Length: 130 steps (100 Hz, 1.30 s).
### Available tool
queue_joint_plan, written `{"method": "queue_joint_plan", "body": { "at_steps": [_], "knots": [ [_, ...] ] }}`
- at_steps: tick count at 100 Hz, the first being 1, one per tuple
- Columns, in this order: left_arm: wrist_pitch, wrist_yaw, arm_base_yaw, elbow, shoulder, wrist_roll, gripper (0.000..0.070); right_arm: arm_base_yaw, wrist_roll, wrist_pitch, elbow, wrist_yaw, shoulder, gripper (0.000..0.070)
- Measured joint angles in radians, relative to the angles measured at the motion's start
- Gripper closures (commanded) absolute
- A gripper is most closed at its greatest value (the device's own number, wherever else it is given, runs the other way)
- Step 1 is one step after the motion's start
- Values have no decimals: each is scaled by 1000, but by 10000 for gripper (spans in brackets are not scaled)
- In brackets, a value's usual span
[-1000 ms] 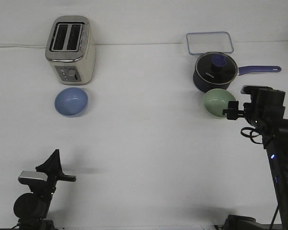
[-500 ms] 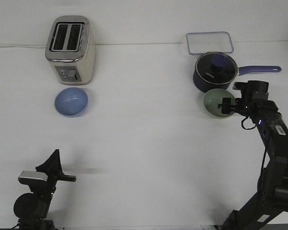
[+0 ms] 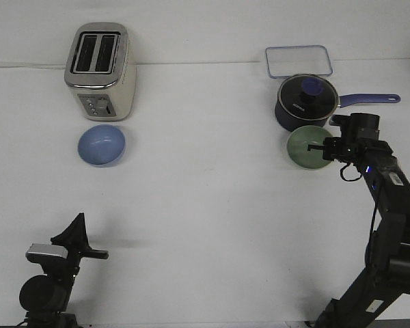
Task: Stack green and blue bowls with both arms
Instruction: 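Grasp the rim of the pale green bowl with the right gripper, then carry the green bowl toward the table center with the right gripper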
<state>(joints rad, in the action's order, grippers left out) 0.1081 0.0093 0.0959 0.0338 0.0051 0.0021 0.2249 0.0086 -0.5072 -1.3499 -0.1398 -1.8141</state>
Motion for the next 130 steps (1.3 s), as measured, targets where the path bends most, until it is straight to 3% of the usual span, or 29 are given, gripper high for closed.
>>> {"method": "queue_joint_plan", "body": {
  "at_steps": [32,57,75,101,119,130],
  "knots": [
    [0,0,0,0,0,0,688,-27,26,-135,-4,-111,160,700],
    [0,0,0,0,0,0,688,-186,50,-230,-9,-247,338,700],
    [0,0,0,0,0,0,688,-361,51,-281,7,-269,341,700],
    [0,0,0,0,0,0,688,-605,108,-113,177,-276,341,700],
    [0,0,0,0,0,0,688,-684,203,54,310,-275,328,700],
    [0,0,0,0,0,0,688,-703,245,92,347,-275,315,700]
  ]
}}
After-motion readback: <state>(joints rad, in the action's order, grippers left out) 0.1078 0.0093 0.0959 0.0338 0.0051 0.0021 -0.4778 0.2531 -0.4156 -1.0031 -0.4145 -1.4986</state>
